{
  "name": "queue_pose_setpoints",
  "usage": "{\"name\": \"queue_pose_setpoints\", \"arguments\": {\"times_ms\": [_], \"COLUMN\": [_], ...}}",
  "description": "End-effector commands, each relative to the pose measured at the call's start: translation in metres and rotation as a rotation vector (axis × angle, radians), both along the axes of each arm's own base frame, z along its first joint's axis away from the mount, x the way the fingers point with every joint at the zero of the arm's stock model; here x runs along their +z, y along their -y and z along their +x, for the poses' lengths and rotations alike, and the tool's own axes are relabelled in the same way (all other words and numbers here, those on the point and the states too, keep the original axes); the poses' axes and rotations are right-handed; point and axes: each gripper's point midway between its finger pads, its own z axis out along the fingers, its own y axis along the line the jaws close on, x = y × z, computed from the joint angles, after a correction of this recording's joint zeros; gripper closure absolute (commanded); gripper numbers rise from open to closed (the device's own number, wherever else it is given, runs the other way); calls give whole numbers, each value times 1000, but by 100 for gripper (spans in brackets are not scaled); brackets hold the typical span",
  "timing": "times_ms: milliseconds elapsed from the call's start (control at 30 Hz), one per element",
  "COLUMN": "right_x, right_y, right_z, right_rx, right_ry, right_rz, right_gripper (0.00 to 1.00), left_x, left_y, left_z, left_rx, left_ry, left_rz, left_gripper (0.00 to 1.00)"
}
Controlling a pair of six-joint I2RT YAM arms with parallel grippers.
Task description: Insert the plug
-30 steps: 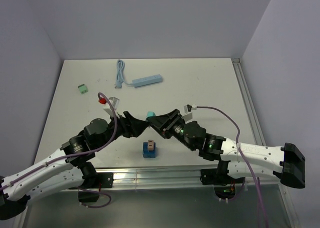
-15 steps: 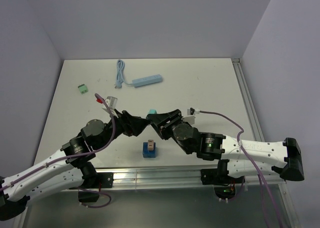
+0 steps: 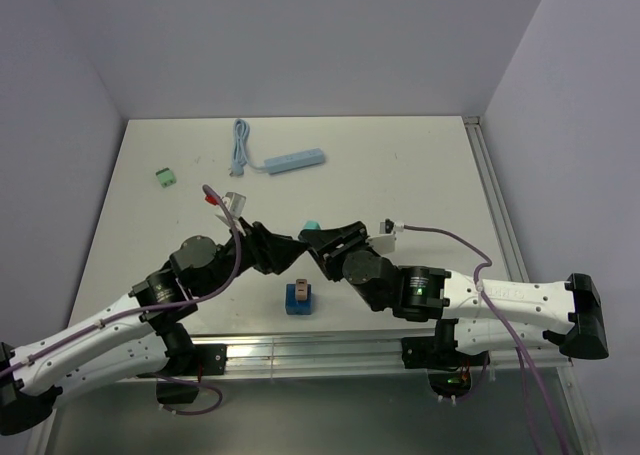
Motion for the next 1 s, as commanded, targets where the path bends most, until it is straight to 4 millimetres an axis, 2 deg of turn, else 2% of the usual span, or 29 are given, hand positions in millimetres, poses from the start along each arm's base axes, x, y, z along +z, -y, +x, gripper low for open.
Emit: {"name": "queue_pose_setpoints", "arguments": {"times_ms": [0,267,467,733,967], "right_x": [33,37,35,31,28], "right_y": [11,-6,-15,-18,-25], "right_z": [6,2,-3,-6,-14], "right_rx": [-68,-11,37,49,94], "right_ry": [40,47,48,41,29], "right_rz": [60,37,36,23,45], "right_gripper": [100,100,100,100,100], "left_x": [20,18,25,30,37], "left_y": [9,21,18,11,-4], "left_z": [-5,3,10,15,16], "left_rx": [-45,-53,-19,26,83], "left_ry": [55,81,135,139,131], "left_rz": [-50,-1,19,15,-26], "left_gripper": [32,33,35,49,60]}}
